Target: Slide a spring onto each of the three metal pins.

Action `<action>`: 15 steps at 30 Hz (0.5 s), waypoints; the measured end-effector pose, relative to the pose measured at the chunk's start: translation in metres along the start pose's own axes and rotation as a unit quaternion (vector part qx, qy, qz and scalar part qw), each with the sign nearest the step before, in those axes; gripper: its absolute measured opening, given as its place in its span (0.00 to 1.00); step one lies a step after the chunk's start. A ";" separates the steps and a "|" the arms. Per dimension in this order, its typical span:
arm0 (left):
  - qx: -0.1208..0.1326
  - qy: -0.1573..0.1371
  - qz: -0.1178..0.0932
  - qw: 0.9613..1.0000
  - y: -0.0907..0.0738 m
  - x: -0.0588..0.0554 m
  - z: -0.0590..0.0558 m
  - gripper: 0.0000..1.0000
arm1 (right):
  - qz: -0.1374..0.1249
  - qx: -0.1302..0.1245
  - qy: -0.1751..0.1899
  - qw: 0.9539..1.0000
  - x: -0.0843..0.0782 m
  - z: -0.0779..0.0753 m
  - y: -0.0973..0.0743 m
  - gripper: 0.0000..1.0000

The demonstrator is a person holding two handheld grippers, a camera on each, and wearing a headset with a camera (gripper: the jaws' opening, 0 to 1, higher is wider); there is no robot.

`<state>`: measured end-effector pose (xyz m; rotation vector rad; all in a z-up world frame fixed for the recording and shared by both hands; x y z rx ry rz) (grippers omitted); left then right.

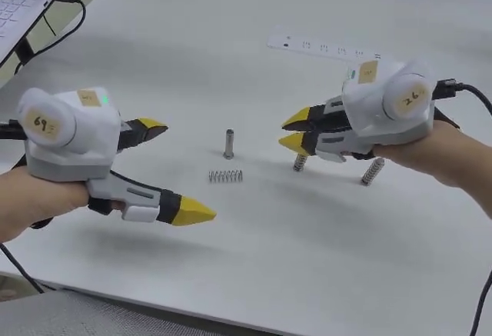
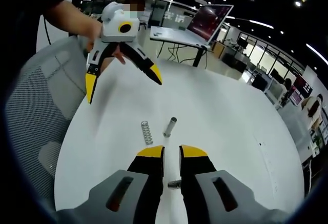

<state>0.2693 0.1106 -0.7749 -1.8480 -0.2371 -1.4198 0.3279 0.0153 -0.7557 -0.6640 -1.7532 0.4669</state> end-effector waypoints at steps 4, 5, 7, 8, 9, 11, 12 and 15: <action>0.001 0.000 0.000 1.000 -0.002 0.000 0.000 0.98 | 0.000 0.014 -0.006 1.000 0.005 0.006 0.007 0.09; 0.001 0.000 0.000 1.000 -0.002 0.000 0.001 0.98 | 0.001 0.016 -0.007 1.000 0.006 0.007 0.009 0.08; 0.002 -0.001 0.001 1.000 -0.003 -0.001 0.001 0.98 | 0.002 0.024 -0.010 1.000 0.007 0.011 0.014 0.08; 0.002 -0.001 0.001 1.000 -0.004 -0.001 0.001 0.98 | 0.004 0.028 -0.013 1.000 0.008 0.012 0.015 0.08; 0.002 -0.001 0.001 1.000 -0.004 -0.002 0.001 0.98 | 0.004 0.032 -0.016 0.999 0.009 0.014 0.018 0.08; 0.004 -0.002 0.001 1.000 -0.005 -0.002 0.001 0.98 | 0.004 0.040 -0.017 0.999 0.010 0.017 0.024 0.08; 0.004 -0.002 0.002 1.000 -0.005 -0.002 0.001 0.98 | 0.004 0.041 -0.017 0.999 0.010 0.018 0.025 0.08; 0.006 -0.001 0.001 1.000 -0.006 -0.003 0.002 0.98 | 0.008 0.056 -0.023 0.998 0.011 0.024 0.032 0.08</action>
Point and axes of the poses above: the centre of the closed fingertips' face, and the gripper's own axes: y roughly forward along the fingers, z roughly to its left, x roughly out of its top, the point moved 1 cm from there along -y, roughly backward along the fingers
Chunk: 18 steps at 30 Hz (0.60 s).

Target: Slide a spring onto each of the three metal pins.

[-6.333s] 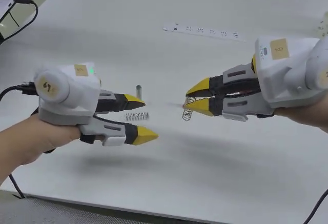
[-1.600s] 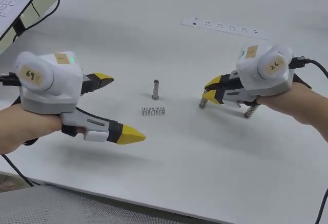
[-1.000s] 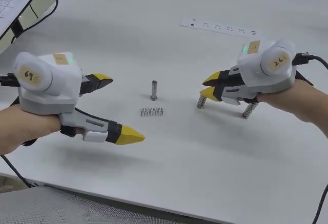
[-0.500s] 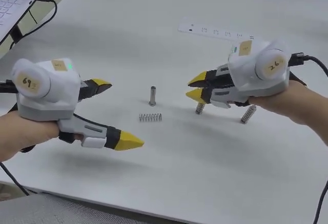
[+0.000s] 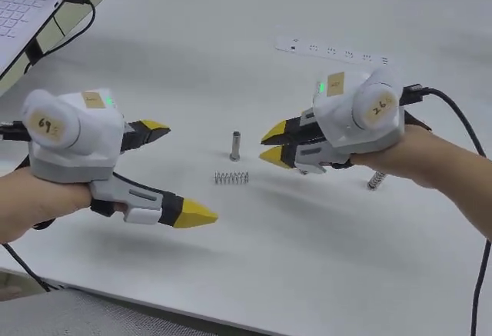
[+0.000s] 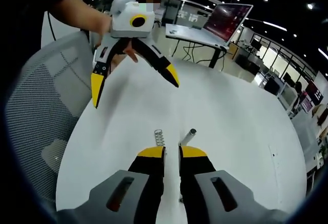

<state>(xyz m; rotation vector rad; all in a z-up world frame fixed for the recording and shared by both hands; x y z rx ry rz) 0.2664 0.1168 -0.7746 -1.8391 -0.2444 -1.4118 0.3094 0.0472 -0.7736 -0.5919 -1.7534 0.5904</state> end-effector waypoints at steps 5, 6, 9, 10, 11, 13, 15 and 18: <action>-0.001 0.001 -0.003 1.000 0.000 0.002 0.001 0.98 | 0.003 0.011 -0.003 1.000 0.002 0.004 0.010 0.09; 0.000 0.000 -0.003 1.000 0.000 0.002 0.002 0.98 | 0.004 0.012 -0.003 1.000 0.002 0.004 0.011 0.09; 0.000 0.000 -0.003 1.000 0.000 0.001 0.003 0.98 | 0.008 0.020 -0.003 1.000 0.001 0.007 0.016 0.09; 0.000 0.000 -0.003 1.000 0.000 0.001 0.003 0.98 | 0.009 0.023 -0.003 1.000 0.000 0.008 0.017 0.09; 0.000 0.000 -0.003 1.000 0.000 0.001 0.003 0.98 | 0.011 0.025 -0.003 1.000 0.000 0.009 0.019 0.09; 0.000 -0.001 -0.002 1.000 0.000 0.000 0.003 0.98 | 0.017 0.031 -0.002 0.999 -0.003 0.011 0.023 0.09; 0.000 -0.001 -0.002 1.000 0.000 0.000 0.003 0.98 | 0.023 0.035 -0.002 0.999 -0.005 0.013 0.026 0.10; 0.000 -0.001 -0.001 1.000 0.001 -0.001 0.002 0.98 | 0.029 0.041 -0.002 0.999 -0.009 0.015 0.033 0.10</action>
Point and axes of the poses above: the centre of the closed fingertips' face, and the gripper's own axes: y roughly forward along the fingers, z roughly to its left, x roughly out of its top, the point moved 1 cm from there along -y, roughly backward along the fingers
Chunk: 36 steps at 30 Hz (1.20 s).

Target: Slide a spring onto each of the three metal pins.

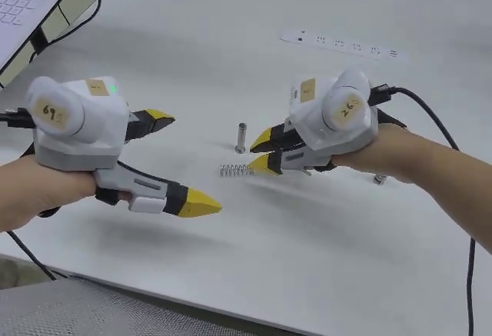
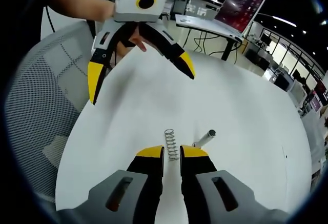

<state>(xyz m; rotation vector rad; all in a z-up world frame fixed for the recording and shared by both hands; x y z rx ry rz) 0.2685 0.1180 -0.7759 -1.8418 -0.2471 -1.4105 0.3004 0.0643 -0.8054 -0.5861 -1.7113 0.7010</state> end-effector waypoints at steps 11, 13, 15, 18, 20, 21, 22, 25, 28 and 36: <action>-0.001 0.000 0.001 1.000 0.001 -0.001 0.000 0.98 | 0.014 0.000 0.019 1.000 -0.006 -0.003 0.017 0.12; -0.001 -0.001 0.001 1.000 0.000 -0.001 0.000 0.98 | 0.021 0.002 0.021 1.000 -0.009 -0.002 0.020 0.12; -0.001 -0.002 0.003 1.000 0.000 -0.002 -0.001 0.98 | 0.028 0.004 0.021 0.999 -0.012 -0.001 0.022 0.12; -0.001 -0.002 0.003 1.000 -0.001 -0.004 -0.001 0.98 | 0.031 0.002 0.022 0.999 -0.015 0.000 0.025 0.12; -0.001 -0.003 0.004 1.000 -0.002 -0.005 -0.001 0.98 | 0.033 0.000 0.024 0.999 -0.016 -0.001 0.026 0.12; -0.001 -0.004 0.005 1.000 -0.002 -0.005 -0.001 0.98 | 0.033 0.000 0.026 0.999 -0.017 0.000 0.027 0.12; -0.001 -0.004 0.005 1.000 -0.003 -0.006 -0.001 0.98 | 0.035 0.001 0.028 0.999 -0.018 0.000 0.028 0.11; -0.001 -0.005 0.005 1.000 -0.003 -0.006 0.000 0.98 | 0.037 -0.002 0.032 0.999 -0.019 -0.001 0.029 0.11; 0.000 -0.006 0.005 1.000 -0.004 -0.006 0.000 0.98 | 0.036 0.000 0.038 0.999 -0.020 -0.001 0.030 0.10; -0.001 -0.006 0.004 1.000 -0.004 -0.006 -0.001 0.98 | 0.041 0.005 0.031 0.999 -0.023 0.003 0.033 0.09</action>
Point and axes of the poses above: the centre of the closed fingertips' face, and the gripper's own axes: y roughly forward along the fingers, z roughly to its left, x roughly out of its top, the point moved 1 cm from there along -y, roughly backward along the fingers
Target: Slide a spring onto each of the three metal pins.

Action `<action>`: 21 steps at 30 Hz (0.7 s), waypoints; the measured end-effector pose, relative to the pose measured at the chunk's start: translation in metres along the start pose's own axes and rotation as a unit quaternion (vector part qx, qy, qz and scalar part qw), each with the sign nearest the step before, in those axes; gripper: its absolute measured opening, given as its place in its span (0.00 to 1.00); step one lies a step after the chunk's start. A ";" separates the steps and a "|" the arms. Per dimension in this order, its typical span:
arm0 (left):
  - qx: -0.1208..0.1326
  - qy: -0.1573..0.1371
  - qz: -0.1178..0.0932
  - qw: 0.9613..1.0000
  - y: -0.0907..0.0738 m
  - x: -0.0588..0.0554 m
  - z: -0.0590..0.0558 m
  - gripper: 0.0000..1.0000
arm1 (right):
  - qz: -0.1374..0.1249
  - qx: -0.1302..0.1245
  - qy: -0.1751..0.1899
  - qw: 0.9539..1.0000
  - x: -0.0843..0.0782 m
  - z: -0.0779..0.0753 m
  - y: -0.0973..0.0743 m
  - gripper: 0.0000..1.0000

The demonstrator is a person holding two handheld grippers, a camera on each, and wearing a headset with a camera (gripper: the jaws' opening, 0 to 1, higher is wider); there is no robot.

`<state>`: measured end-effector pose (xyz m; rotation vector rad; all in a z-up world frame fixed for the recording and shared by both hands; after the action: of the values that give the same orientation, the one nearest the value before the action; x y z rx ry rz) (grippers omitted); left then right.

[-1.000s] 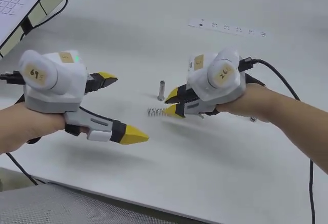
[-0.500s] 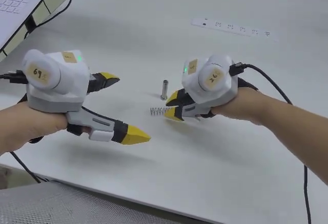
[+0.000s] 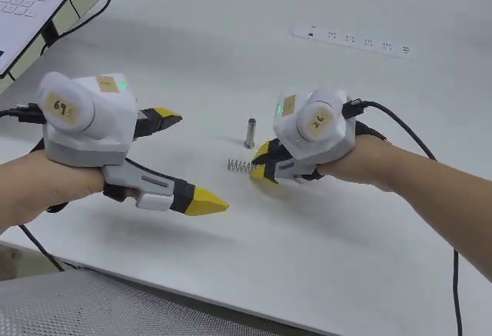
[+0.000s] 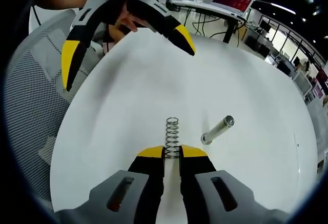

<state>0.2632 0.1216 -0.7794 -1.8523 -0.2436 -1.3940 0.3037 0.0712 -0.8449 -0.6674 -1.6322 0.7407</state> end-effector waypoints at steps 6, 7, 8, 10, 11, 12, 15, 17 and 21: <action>0.000 -0.001 0.000 1.000 0.000 0.000 -0.001 0.98 | -0.010 -0.002 0.000 1.000 0.004 0.001 -0.005 0.08; -0.001 0.000 0.000 1.000 0.000 0.000 -0.001 0.98 | -0.011 -0.004 -0.002 1.000 0.005 0.001 -0.008 0.08; -0.001 0.001 0.001 1.000 0.001 0.001 -0.002 0.98 | -0.014 -0.004 -0.001 1.000 0.006 0.000 -0.010 0.08; -0.003 0.002 0.000 1.000 0.002 0.002 -0.003 0.98 | -0.016 -0.005 -0.003 1.000 0.007 0.000 -0.015 0.08; -0.004 0.002 -0.001 1.000 0.003 0.003 -0.003 0.98 | -0.016 -0.006 -0.004 1.000 0.007 -0.001 -0.017 0.08; -0.005 0.003 -0.002 1.000 0.004 0.005 -0.004 0.98 | -0.018 -0.005 -0.001 1.000 0.007 -0.001 -0.021 0.08; -0.009 0.006 -0.002 1.000 0.006 0.006 -0.006 0.98 | -0.019 -0.007 -0.003 1.000 0.007 -0.001 -0.028 0.08; -0.012 0.008 -0.001 1.000 0.008 0.007 -0.008 0.97 | -0.020 -0.007 -0.004 1.000 0.006 0.001 -0.034 0.08; -0.017 0.011 -0.001 1.000 0.011 0.011 -0.010 0.96 | -0.018 -0.010 -0.003 1.000 0.000 0.001 -0.044 0.08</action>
<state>0.2665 0.1042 -0.7744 -1.8646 -0.2126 -1.4276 0.3012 0.0427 -0.8114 -0.6495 -1.6541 0.7016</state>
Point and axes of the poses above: the centre of the closed fingertips' face, and the gripper's own axes: y roughly forward along the fingers, z roughly to its left, x roughly out of its top, the point moved 1 cm from there along -y, roughly backward along the fingers
